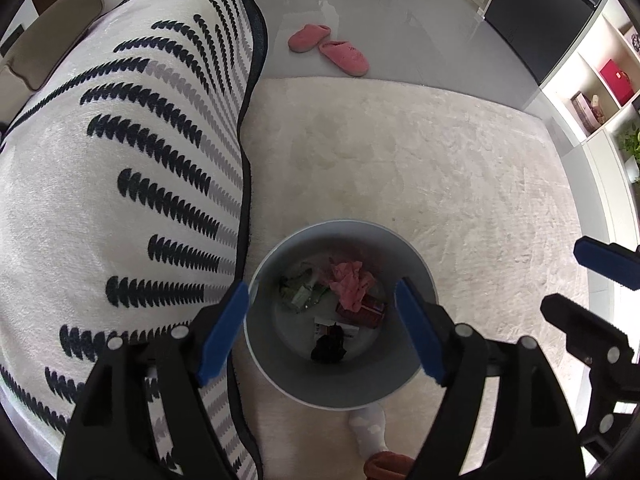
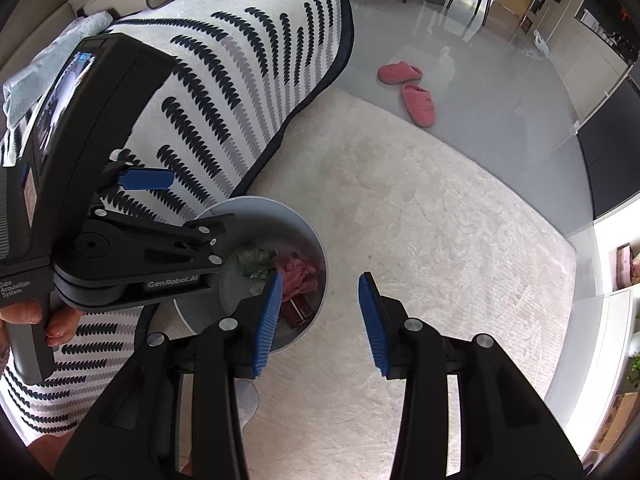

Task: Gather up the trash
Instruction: 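Move both open tools back over the remaining trash on the sofa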

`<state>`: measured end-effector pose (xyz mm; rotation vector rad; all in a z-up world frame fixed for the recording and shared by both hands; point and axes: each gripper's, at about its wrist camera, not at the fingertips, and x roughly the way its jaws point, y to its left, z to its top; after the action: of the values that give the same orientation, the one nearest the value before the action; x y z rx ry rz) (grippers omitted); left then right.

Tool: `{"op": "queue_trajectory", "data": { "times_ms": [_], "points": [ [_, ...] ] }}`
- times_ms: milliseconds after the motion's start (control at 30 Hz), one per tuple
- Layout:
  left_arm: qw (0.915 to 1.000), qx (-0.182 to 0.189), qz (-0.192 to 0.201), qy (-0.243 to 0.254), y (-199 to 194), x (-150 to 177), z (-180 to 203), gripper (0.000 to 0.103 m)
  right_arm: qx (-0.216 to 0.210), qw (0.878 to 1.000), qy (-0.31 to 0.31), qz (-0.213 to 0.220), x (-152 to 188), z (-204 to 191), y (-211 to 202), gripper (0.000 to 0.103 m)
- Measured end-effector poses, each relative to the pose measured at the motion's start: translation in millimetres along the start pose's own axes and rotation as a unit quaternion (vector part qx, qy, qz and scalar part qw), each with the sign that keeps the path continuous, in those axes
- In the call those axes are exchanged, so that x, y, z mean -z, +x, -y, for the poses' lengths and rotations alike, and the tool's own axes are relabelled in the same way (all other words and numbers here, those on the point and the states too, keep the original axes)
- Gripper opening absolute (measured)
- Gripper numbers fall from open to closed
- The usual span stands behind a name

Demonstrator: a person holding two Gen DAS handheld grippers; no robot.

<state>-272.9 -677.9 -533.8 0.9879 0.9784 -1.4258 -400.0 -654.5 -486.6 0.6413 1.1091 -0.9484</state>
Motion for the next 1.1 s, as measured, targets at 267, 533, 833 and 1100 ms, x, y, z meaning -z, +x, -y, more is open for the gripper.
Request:
{"op": "queue_trajectory", "data": {
  "times_ms": [267,533,833,1100],
  "points": [
    [0.9978,-0.027,0.01,-0.06,-48,38,-57,0.076,-0.02,0.998,-0.058,0.014,-14,-57,-23,0.041],
    [0.9831,-0.075,0.019,-0.165,-113,118,-151,0.076,-0.065,0.987,-0.143,0.044,-32,-169,-60,0.048],
    [0.9409,-0.149,0.021,-0.303,-204,256,-270,0.076,-0.134,0.956,-0.254,0.067,-31,-335,-105,0.048],
    [0.8865,-0.197,0.016,-0.418,-281,401,-340,0.076,-0.198,0.911,-0.354,0.074,2,-494,-143,0.048]
  ]
}}
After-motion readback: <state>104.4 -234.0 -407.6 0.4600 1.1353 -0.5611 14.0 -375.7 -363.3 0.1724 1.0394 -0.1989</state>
